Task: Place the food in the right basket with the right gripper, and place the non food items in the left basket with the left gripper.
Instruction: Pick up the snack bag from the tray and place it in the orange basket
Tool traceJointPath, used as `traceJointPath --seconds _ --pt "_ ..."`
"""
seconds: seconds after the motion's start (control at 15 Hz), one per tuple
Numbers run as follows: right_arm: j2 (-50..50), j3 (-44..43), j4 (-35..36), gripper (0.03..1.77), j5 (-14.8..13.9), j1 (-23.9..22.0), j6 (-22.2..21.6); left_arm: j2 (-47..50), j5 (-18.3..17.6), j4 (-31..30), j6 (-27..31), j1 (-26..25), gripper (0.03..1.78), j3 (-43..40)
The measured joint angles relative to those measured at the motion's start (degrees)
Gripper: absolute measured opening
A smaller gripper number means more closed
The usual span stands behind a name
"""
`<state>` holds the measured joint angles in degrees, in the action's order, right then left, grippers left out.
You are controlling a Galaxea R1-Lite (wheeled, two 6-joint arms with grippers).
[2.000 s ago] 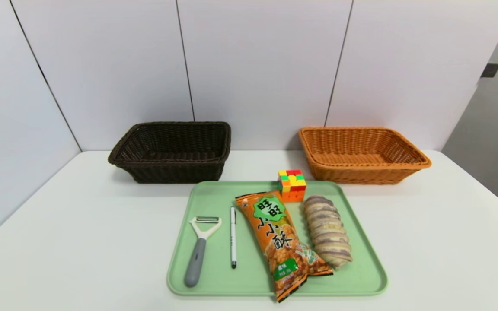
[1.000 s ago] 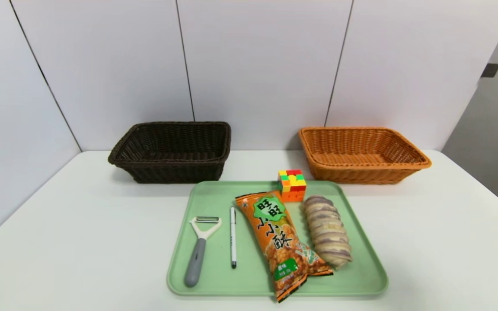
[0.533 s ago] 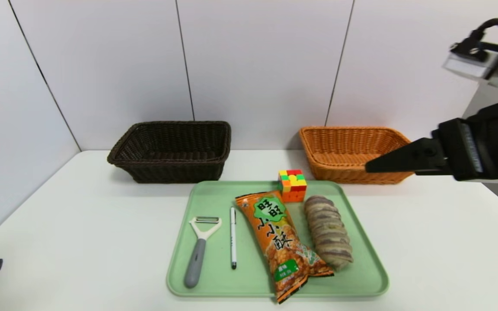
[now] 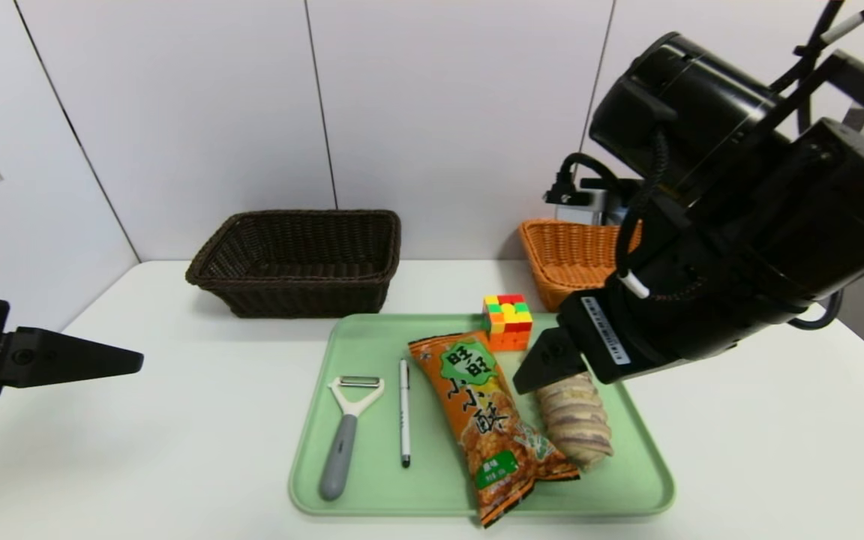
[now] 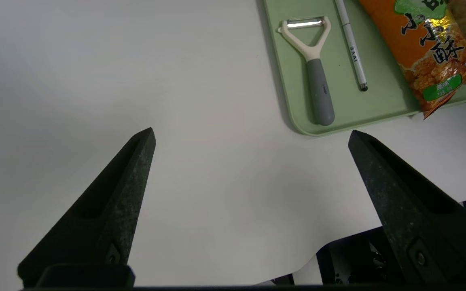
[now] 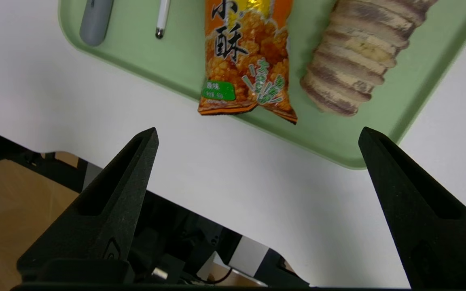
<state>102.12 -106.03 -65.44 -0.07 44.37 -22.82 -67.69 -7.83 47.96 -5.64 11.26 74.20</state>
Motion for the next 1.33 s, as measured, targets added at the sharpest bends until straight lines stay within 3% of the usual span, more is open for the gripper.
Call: traceJointPath --seconds 0.27,0.67,1.07,1.33 --pt "5.81 -4.79 0.69 1.71 -0.80 2.26 0.37 -2.91 -0.71 -2.04 -1.00 2.93 1.69 0.21" --pt "14.38 -5.74 3.60 1.71 -7.63 2.56 0.06 -5.77 -0.09 -7.14 -11.96 8.47 1.69 0.29" --pt "20.21 -5.77 5.17 1.71 -8.87 2.21 0.02 -4.77 0.17 -4.02 -11.33 9.59 1.69 -0.04" --pt "23.26 -5.77 6.12 1.71 -10.48 2.21 -0.22 -6.14 3.95 -6.42 -11.58 10.18 1.69 -0.52"
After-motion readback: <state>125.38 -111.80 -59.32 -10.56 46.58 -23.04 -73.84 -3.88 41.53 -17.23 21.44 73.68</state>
